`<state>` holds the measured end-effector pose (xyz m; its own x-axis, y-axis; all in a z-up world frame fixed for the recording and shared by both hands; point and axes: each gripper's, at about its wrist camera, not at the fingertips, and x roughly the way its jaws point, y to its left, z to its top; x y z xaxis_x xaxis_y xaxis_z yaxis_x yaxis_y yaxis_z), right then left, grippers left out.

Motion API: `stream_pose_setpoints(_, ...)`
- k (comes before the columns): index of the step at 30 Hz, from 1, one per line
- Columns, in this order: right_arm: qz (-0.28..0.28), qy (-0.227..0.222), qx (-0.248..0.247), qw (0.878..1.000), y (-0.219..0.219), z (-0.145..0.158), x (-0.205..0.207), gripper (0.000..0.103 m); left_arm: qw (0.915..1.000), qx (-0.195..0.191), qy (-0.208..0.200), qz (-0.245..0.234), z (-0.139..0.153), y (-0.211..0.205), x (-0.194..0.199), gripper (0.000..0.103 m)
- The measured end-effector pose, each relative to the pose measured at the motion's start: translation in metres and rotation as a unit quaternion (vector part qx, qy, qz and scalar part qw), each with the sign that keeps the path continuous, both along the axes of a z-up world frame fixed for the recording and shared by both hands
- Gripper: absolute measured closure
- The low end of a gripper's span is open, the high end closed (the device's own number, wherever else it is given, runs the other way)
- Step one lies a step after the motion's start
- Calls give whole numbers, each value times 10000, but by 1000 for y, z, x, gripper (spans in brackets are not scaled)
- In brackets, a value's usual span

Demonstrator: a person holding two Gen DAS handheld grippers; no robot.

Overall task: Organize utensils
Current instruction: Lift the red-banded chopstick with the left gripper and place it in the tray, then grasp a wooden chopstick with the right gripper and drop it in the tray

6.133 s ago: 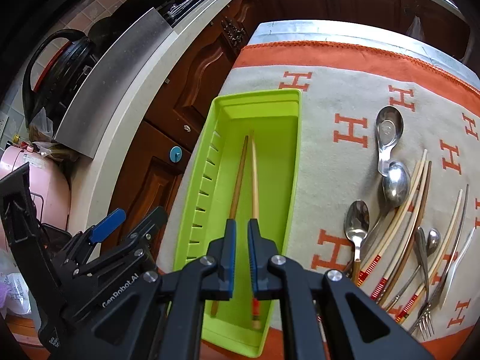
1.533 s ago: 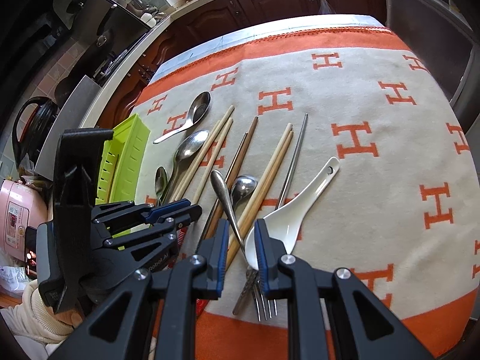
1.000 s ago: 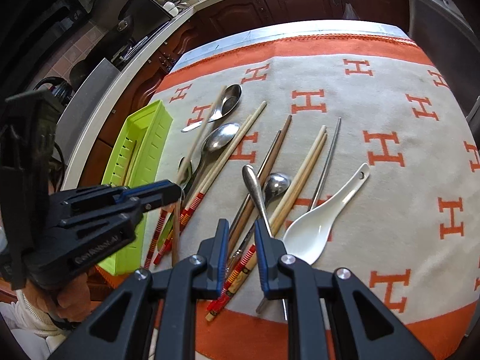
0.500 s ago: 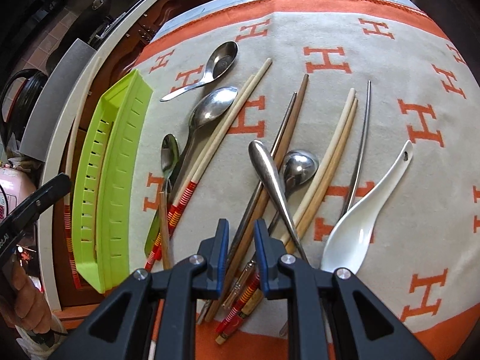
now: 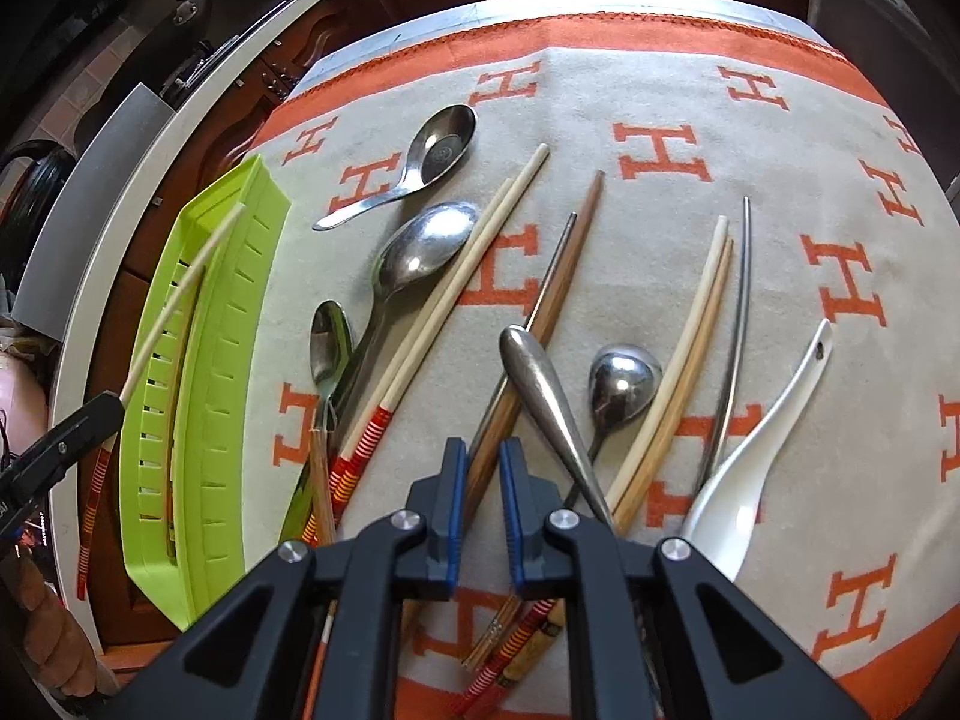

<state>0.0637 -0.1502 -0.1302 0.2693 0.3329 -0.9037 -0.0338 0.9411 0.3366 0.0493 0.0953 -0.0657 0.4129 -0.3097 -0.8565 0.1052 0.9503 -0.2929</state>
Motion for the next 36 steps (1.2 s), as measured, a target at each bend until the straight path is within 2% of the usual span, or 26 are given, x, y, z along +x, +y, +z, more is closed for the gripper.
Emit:
stream_pose_setpoints(6, 131, -148, -40, 9998, 13, 2, 5, 96, 10000, -32, 33, 41, -4, 6, -1, 99)
stream_pose_setpoints(13, -50, -132, 73, 9999, 10, 7, 7, 97, 9995, 29, -21, 324, -7, 18, -1, 99)
stream_pose_setpoints(18, -111, -279, 141, 9994, 7, 21, 5, 97, 9982, 80, -46, 586, -13, 29, 2, 99)
stream_pose_setpoints(22, 49, -434, 301, 9986, 13, 40, 4, 97, 9968, 77, 144, 778, -31, 37, 8, 99)
stream_pose_setpoints(23, 140, -486, 344, 9981, 18, 46, 4, 97, 9964, 68, 199, 819, -34, 39, 9, 96)
stream_pose_setpoints(25, 318, -562, 404, 9971, 27, 56, 5, 97, 9959, 82, 273, 860, -38, 41, 9, 82)
stream_pose_setpoints(28, 597, -611, 573, 9947, 44, 69, 8, 97, 9959, 209, 175, 858, -33, 41, 5, 66)
stream_pose_setpoints(33, 1094, -474, 889, 9889, 81, 80, 13, 97, 9956, 370, -121, 850, -12, 44, -5, 64)
stream_pose_setpoints(36, 1276, -381, 1028, 9858, 105, 83, 16, 96, 9929, 667, -251, 953, -1, 49, -9, 61)
